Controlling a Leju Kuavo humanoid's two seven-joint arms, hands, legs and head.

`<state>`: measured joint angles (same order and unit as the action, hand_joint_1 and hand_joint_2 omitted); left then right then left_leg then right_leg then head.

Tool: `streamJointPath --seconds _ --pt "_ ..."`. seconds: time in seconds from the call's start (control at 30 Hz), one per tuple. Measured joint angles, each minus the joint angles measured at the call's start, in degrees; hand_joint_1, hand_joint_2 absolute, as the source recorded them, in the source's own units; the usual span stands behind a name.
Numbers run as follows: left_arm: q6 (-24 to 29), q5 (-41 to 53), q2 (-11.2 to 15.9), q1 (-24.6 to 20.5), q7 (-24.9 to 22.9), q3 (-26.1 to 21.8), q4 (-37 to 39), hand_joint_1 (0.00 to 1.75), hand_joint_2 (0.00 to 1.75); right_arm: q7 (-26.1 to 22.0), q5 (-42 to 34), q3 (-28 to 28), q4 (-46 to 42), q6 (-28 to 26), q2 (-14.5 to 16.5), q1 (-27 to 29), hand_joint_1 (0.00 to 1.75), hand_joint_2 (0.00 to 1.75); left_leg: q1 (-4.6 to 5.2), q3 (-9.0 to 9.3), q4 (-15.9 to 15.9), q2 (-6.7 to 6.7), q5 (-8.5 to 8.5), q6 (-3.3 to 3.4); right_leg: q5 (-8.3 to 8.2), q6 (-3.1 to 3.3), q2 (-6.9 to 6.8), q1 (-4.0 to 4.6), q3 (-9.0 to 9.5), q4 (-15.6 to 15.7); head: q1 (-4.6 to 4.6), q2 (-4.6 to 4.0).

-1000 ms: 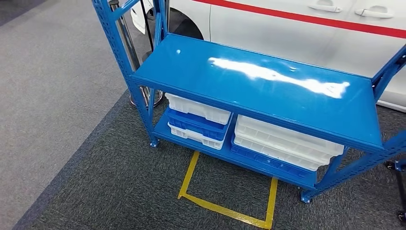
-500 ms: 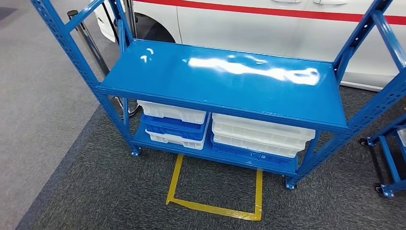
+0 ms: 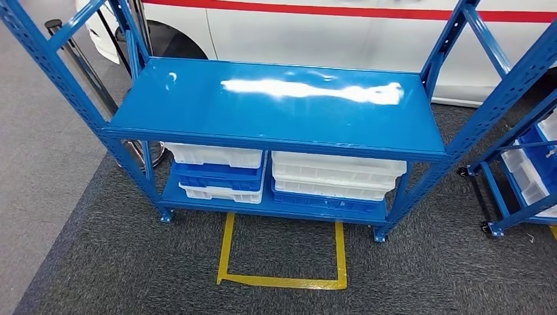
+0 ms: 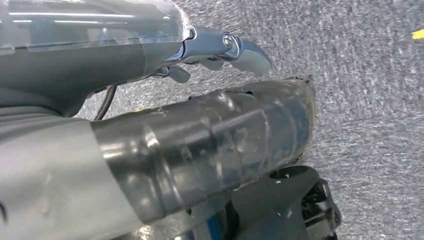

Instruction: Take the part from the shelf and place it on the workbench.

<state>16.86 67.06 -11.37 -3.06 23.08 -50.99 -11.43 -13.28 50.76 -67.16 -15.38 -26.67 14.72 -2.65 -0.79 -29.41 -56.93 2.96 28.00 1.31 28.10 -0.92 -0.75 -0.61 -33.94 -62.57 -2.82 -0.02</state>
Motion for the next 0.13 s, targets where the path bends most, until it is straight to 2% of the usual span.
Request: streamJointPath --seconds 0.03,0.07,0.13 --pt "-0.02 0.04 -0.01 -0.03 -0.01 0.00 0.00 0.00 0.00 0.15 0.04 0.01 0.01 0.31 -0.01 -0.03 0.00 0.00 0.08 0.00 -0.16 0.14 0.19 -0.33 -0.68 0.34 -0.29 0.12 1.31 2.48 0.01 0.00" --pt "-0.03 0.13 -0.01 -0.10 -0.02 0.01 0.00 0.00 0.00 0.50 0.20 0.01 0.05 0.82 -0.01 -0.04 0.00 0.00 0.20 -0.01 -0.33 0.24 0.40 -0.59 -0.82 0.67 -0.43 0.18 1.84 3.61 0.02 0.00" --pt "-0.06 0.27 0.01 -0.24 -0.04 0.01 0.00 0.00 0.00 1.13 0.53 0.02 0.13 1.64 -0.01 -0.02 0.00 0.00 0.36 0.00 -0.49 0.30 0.67 -0.38 -0.87 1.04 -0.27 0.15 1.86 3.70 0.05 0.00"
